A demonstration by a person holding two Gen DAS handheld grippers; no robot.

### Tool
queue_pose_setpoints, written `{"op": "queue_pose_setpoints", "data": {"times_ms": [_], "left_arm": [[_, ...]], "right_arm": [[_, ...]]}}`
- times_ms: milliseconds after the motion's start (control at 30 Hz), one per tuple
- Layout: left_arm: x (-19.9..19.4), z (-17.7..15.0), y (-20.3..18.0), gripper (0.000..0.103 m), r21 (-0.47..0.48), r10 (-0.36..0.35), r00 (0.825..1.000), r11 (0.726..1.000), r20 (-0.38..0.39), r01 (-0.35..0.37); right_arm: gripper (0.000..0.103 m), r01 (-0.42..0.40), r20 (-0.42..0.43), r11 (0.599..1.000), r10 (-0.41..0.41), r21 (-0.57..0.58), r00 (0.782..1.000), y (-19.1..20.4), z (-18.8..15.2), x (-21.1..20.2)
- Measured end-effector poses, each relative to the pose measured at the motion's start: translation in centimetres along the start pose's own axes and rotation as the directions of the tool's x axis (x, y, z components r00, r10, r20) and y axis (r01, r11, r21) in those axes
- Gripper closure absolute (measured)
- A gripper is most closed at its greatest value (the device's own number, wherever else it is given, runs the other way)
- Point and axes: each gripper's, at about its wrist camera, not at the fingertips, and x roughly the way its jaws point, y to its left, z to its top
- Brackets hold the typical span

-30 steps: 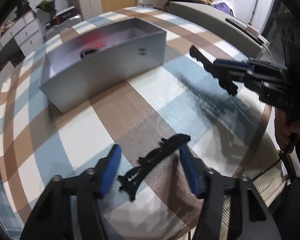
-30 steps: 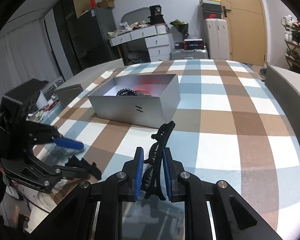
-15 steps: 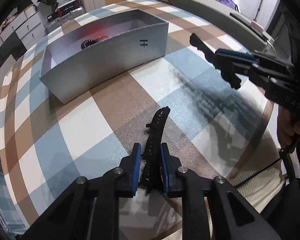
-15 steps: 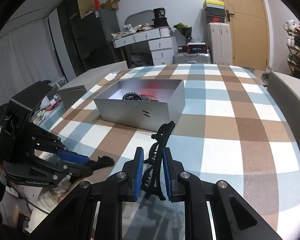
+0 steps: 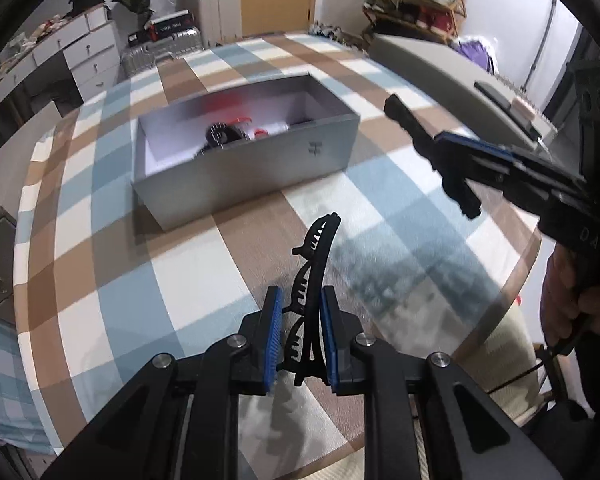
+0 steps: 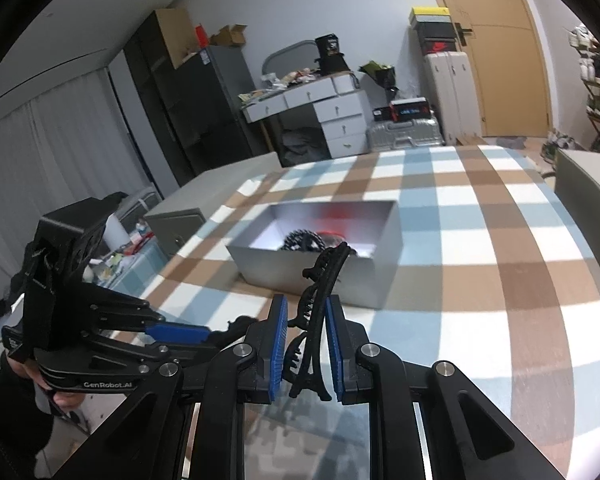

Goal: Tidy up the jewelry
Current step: 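Lower both black clips into the grey box and open both tools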

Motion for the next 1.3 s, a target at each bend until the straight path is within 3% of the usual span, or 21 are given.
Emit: {"op": "queue_pose_setpoints", "data": {"times_ms": [400,967,1300], "left_arm": [[-2.0,4.2,3.8,0.089,-0.131,0.028,0.985,0.991,0.167,-0.005],[-0.6,8.6,5.9,0.089,-0.146,0.049,0.97,0.989,0.238,-0.014],[1.4,9.1,7.5,0.089,-0.198,0.003,0.969,0.979,0.245,0.047]], "right_arm": [[0.085,-0.068,0.034,0.997,0.069,-0.023,0.997,0.2,3.8,2.6],[0.085,-0.126,0.031,0.991,0.128,-0.051,0.991,-1.0,7.8,7.2],[0.085,-0.114,0.004,0.992,0.114,-0.052,0.993,-2.2,7.9,9.1]]}}
